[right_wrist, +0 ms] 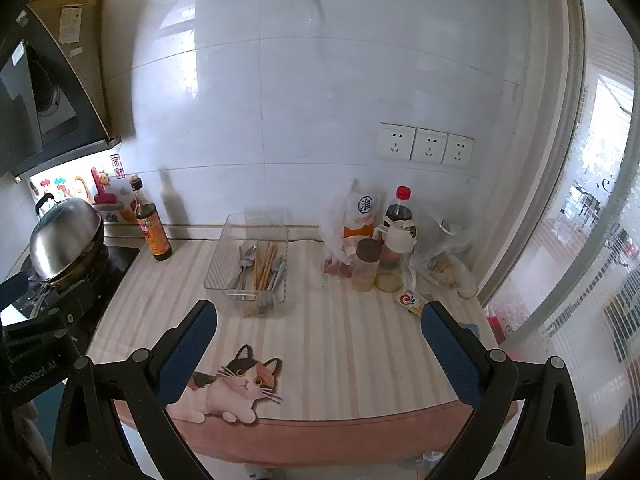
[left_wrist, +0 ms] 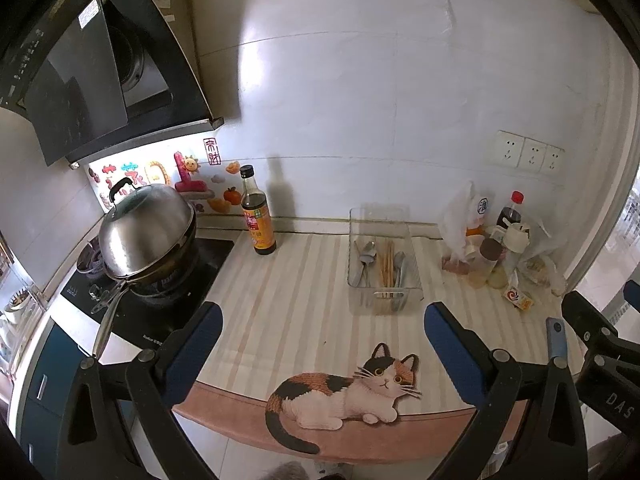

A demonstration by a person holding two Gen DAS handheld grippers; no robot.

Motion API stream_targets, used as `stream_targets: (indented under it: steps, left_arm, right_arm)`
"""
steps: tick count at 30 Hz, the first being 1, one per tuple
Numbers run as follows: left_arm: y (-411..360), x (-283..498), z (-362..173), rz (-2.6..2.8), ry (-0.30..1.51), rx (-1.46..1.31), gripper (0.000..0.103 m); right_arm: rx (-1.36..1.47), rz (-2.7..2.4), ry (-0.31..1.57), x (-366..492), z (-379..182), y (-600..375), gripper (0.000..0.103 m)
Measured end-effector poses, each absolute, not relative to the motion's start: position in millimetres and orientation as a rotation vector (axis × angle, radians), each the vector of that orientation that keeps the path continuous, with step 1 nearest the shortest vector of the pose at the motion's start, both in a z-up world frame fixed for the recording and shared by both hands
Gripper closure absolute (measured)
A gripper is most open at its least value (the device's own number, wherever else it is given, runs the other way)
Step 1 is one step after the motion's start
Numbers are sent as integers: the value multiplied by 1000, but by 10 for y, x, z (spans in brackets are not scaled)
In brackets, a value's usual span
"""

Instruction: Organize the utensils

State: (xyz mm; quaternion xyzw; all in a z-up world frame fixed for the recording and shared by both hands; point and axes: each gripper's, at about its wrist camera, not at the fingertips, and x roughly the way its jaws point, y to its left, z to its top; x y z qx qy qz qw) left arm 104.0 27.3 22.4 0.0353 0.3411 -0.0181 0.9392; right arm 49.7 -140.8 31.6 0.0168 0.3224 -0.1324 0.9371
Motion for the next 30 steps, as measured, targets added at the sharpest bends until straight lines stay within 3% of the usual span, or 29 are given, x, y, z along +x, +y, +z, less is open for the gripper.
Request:
stream_targets:
  steps: [30]
  left_arm:
    - [314, 1099, 141, -29, 703, 75, 0]
  right_arm:
    - [21, -243, 680, 628, 249, -1367, 0]
